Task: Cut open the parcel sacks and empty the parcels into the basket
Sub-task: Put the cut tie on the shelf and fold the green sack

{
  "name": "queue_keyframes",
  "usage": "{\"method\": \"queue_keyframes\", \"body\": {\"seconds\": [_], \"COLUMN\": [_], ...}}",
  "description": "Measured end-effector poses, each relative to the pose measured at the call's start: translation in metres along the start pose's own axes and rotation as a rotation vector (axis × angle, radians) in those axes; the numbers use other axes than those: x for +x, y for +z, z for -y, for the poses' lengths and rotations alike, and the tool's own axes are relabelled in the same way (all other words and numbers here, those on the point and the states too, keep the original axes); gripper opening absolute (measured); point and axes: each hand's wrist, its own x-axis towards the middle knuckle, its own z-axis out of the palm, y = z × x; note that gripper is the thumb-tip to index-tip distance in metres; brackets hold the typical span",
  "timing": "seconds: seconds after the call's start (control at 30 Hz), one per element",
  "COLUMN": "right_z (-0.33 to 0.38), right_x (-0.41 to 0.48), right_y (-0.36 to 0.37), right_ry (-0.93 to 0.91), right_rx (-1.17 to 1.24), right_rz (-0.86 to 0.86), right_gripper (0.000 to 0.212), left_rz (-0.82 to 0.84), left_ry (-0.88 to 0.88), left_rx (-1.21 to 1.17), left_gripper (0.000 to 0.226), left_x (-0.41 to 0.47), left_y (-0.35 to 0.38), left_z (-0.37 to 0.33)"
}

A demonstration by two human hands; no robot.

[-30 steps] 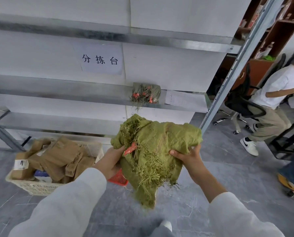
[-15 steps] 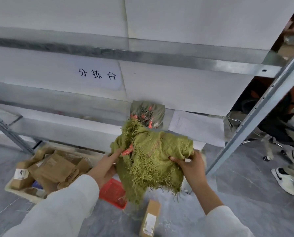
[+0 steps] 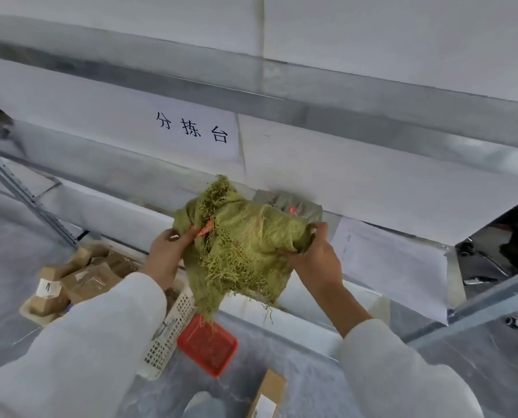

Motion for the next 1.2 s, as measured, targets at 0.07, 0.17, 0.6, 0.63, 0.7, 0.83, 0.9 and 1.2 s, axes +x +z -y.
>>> {"method": "queue_keyframes", "body": {"seconds": [0.07,0.17,0.6,0.63,0.7,0.83,0.9,1.2], "right_z": [0.017,0.045,0.100,0.094,0.085,0.082,0.084,0.118], "right_x": [0.019,0.053,0.192,0.194,0.196,0.195,0.188,0.107], "right_y": [0.021,0.057,0.154,0.154,0.154,0.159,0.160,0.142], "right_ry": [-0.017,-0.025,0.184,0.229,0.286,0.497,0.527,0.216], "right_rx": [-0.011,-0.014,-0.569,-0.641,-0.704,-0.393,-0.261,-0.301], "right_rz": [0.026,0.018,0.100,0.141,0.244,0.337,0.243,0.011], "right_gripper": [0.072,0.064,0.051,0.048,0.042,0.052,0.078,0.082], "left_rz": [-0.013,-0.020,0.154,0.187,0.195,0.199,0.218,0.166], "left_ry": [-0.005,0.019,-0.015,-0.013,0.068,0.193,0.173,0.146], "left_rx": [-0.057,-0.077,0.207,0.261,0.397,0.512,0.547,0.600], "left_gripper": [0.055,0.045,0.065,0.068,0.069,0.063,0.064,0.064], "left_x": [0.036,0.091,0.268,0.270,0.275,0.282,0.285,0.222], "left_y": [-0.005,-0.012,-0.033,-0.025,-0.010,0.016,0.020,-0.035], "left_z": [-0.010,-0.028,-0.042,-0.034,-0.020,-0.016,-0.019,-0.024]}}
